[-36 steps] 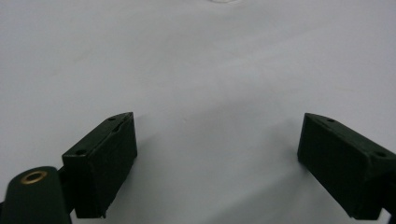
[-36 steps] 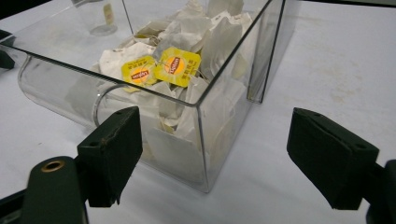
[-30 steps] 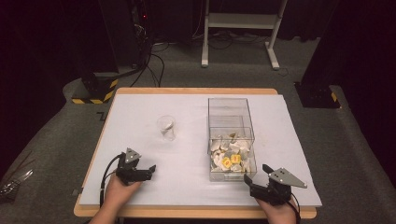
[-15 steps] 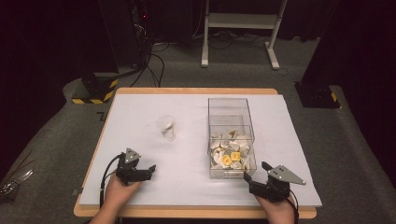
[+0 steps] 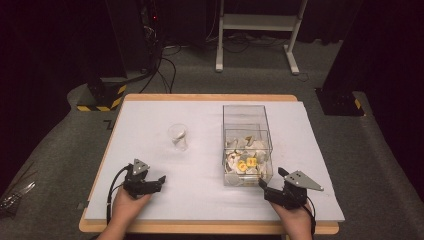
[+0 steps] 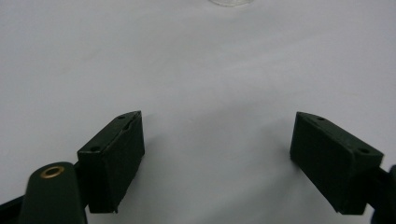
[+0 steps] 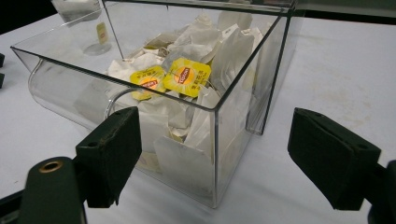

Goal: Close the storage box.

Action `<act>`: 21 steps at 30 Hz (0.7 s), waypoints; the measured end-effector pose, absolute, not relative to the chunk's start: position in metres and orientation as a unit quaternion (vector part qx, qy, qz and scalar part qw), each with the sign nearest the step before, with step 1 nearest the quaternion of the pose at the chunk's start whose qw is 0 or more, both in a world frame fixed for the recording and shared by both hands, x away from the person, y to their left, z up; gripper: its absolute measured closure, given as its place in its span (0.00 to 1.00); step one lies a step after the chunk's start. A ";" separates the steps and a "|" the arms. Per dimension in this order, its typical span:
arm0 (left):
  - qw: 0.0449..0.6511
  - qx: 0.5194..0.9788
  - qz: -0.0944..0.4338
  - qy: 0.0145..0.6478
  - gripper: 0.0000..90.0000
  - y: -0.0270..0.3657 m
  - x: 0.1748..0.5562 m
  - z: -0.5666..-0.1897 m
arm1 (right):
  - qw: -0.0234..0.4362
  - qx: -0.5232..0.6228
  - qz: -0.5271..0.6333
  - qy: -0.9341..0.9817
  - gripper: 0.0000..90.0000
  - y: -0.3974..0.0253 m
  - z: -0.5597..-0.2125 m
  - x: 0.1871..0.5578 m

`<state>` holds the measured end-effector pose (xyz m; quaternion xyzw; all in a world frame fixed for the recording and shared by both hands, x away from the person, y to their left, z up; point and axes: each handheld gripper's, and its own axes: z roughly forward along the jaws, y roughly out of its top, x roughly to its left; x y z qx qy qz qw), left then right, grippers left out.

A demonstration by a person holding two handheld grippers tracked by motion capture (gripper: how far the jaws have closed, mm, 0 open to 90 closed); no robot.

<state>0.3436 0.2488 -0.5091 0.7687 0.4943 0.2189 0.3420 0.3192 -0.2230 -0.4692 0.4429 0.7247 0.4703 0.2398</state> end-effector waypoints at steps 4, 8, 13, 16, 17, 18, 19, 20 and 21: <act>0.342 0.769 0.218 0.494 0.20 0.249 0.344 -0.509 | 0.241 0.446 0.470 0.723 0.20 -0.223 -0.469 0.326; 0.342 0.768 0.219 0.494 0.20 0.249 0.343 -0.509 | 0.244 0.447 0.470 0.721 0.19 -0.222 -0.469 0.331; 0.343 0.769 0.218 0.494 0.20 0.249 0.344 -0.509 | 0.247 0.452 0.468 0.718 0.19 -0.222 -0.469 0.337; 0.342 0.769 0.219 0.494 0.20 0.249 0.344 -0.509 | 0.251 0.453 0.468 0.716 0.18 -0.222 -0.469 0.339; 0.342 0.769 0.220 0.494 0.20 0.249 0.344 -0.509 | 0.252 0.454 0.468 0.715 0.18 -0.222 -0.469 0.340; 0.341 0.768 0.222 0.495 0.20 0.248 0.343 -0.509 | 0.253 0.454 0.467 0.715 0.18 -0.221 -0.468 0.340; 0.340 0.768 0.223 0.494 0.20 0.248 0.343 -0.509 | 0.256 0.455 0.467 0.714 0.18 -0.221 -0.468 0.342; 0.340 0.768 0.224 0.495 0.20 0.248 0.343 -0.509 | 0.258 0.457 0.465 0.713 0.18 -0.221 -0.468 0.342; 0.340 0.768 0.225 0.494 0.21 0.248 0.343 -0.509 | 0.261 0.459 0.465 0.711 0.18 -0.220 -0.468 0.344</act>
